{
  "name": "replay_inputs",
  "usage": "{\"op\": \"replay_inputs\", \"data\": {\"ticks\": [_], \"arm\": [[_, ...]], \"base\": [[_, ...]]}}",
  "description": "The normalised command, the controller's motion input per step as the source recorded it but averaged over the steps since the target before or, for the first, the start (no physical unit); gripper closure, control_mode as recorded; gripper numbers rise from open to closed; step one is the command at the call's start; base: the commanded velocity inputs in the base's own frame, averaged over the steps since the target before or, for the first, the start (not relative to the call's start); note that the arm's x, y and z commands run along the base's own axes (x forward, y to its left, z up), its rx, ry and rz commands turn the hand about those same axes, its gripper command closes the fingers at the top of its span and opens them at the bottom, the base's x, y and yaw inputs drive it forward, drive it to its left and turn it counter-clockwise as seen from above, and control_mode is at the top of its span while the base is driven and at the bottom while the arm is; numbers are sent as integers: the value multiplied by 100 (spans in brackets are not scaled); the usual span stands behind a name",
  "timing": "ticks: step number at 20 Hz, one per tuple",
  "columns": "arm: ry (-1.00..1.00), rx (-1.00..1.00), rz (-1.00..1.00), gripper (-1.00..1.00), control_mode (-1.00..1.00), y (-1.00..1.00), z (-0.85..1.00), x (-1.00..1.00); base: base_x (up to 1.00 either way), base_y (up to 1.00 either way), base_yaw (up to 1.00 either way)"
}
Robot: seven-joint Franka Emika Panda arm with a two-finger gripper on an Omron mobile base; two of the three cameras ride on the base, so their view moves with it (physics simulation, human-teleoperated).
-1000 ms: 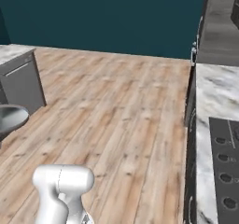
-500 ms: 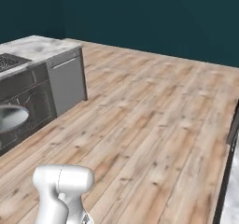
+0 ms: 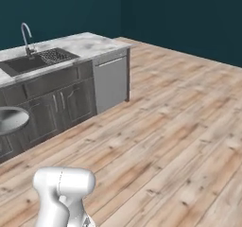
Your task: Move the pot and pan from the stove into the sink.
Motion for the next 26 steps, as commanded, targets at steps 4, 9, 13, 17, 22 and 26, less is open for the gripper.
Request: {"op": "replay_inputs", "data": {"ticks": [4, 9, 13, 17, 22, 26], "arm": [[0, 0, 0, 100, 100, 0, 0, 0], [0, 0, 0, 100, 100, 0, 0, 0], [0, 0, 0, 100, 100, 0, 0, 0], [0, 0, 0, 100, 100, 0, 0, 0], [0, 0, 0, 100, 100, 0, 0, 0], [0, 0, 0, 100, 100, 0, 0, 0]], "base": [[-12, -4, 46], [-11, -5, 45], [-7, -6, 44], [-1, -5, 43], [-2, -9, 42], [-3, -11, 38]]}}
